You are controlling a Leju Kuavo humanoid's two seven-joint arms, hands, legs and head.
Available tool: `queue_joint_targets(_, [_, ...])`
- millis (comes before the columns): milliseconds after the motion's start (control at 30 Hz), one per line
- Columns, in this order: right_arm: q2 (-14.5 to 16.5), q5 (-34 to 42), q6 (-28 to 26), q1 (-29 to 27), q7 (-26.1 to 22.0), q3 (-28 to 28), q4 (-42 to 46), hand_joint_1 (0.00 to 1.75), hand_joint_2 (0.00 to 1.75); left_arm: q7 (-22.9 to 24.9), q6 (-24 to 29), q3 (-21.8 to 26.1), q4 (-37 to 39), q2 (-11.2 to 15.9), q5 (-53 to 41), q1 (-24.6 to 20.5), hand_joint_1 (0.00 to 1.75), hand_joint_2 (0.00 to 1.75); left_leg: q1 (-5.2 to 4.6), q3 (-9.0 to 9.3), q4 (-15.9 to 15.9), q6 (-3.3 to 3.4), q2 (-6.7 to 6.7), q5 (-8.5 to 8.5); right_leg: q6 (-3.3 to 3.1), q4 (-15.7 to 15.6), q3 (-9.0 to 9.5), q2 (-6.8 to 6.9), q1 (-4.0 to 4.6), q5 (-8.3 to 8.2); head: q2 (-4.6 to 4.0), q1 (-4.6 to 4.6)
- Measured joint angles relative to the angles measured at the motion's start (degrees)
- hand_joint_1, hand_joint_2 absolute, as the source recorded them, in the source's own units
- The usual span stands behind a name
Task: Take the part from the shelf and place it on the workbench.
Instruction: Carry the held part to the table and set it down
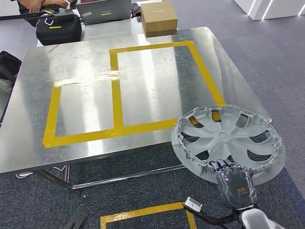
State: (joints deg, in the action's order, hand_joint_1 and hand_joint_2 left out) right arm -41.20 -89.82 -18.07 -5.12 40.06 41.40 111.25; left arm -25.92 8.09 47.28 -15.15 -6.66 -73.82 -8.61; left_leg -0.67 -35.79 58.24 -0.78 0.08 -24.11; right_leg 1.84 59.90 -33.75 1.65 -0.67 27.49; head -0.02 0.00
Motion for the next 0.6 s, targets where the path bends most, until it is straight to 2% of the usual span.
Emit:
queue_joint_targets(133, [0.0, -0.02, 0.04, 0.01, 0.0, -0.01, 0.0, 1.75, 1.75, 0.04, -0.01, -0.05, 0.0, 0.01, 0.16, 0.05, 0.0, 0.0, -0.02, -0.01, 0.0, 0.59, -0.13, -0.04, 0.77, -0.86, 0.48, 0.12, -0.01, -0.36, 0.0, 0.02])
queue_joint_targets(233, [0.0, -0.02, 0.12, 0.0, 0.0, -0.01, 0.0, 1.75, 1.75, 0.13, -0.01, -0.15, 0.0, -0.04, 0.29, 0.05, 0.0, 0.0, -0.03, -0.01, 0.0, 0.82, -0.13, -0.02, 1.1, -1.14, 0.59, 0.09, -0.02, -0.55, 0.0, 0.01])
queue_joint_targets(600, [0.0, -0.02, 0.41, -0.01, 0.0, -0.01, 0.0, 1.75, 1.75, 0.15, -0.01, -0.5, 0.0, 0.04, 0.6, 0.06, 0.0, 0.0, -0.06, -0.01, 0.01, 1.16, -0.12, 0.14, 1.39, -1.22, 0.6, 0.09, -0.04, -0.73, 0.0, -0.02])
